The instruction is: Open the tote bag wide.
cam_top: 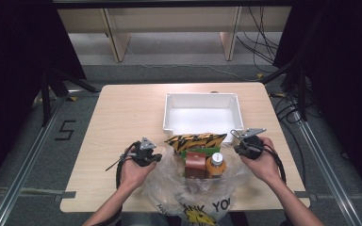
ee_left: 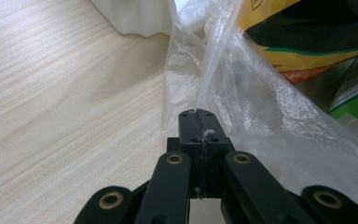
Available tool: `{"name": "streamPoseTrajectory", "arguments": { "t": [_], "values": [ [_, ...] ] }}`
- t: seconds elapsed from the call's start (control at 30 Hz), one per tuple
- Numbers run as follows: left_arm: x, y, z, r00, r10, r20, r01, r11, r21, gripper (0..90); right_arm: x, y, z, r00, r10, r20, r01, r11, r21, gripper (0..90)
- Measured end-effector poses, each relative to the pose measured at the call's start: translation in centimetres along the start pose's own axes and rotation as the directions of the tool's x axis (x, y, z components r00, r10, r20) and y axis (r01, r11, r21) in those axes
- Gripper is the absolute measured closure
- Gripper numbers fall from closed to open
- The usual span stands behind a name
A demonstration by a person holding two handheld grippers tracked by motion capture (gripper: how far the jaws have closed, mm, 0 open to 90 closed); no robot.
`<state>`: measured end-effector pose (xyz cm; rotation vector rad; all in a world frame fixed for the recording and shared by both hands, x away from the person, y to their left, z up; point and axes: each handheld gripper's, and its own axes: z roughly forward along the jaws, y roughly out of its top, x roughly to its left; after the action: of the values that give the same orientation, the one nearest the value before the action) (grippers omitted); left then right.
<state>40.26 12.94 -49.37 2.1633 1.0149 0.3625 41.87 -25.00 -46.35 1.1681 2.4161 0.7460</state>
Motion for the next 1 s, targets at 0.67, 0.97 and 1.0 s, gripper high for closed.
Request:
{"name": "streamPoseTrajectory", "arguments": {
  "t": [0.67, 0.97, 1.0],
  "values": [
    [-1.8, 0.8, -4.8, 0.9997, 0.014, -0.019, -0.017, 0.9853, -0.17, 59.4, 0.4, 0.7, -4.2, 0.998, 0.032, -0.055, -0.04, 0.989, -0.144, 55.6],
    [-2.0, 1.0, -7.0, 0.9996, 0.005, -0.027, -0.011, 0.971, -0.239, 48.9, 1.0, 2.1, -7.7, 0.9979, -0.006, -0.064, -0.012, 0.96, -0.28, 48.3],
    [-2.0, 1.0, -7.0, 0.9996, 0.005, -0.027, -0.011, 0.971, -0.239, 47.9, 1.2, 2.4, -8.2, 0.9976, -0.008, -0.069, -0.012, 0.958, -0.288, 48.0]
  ]
}}
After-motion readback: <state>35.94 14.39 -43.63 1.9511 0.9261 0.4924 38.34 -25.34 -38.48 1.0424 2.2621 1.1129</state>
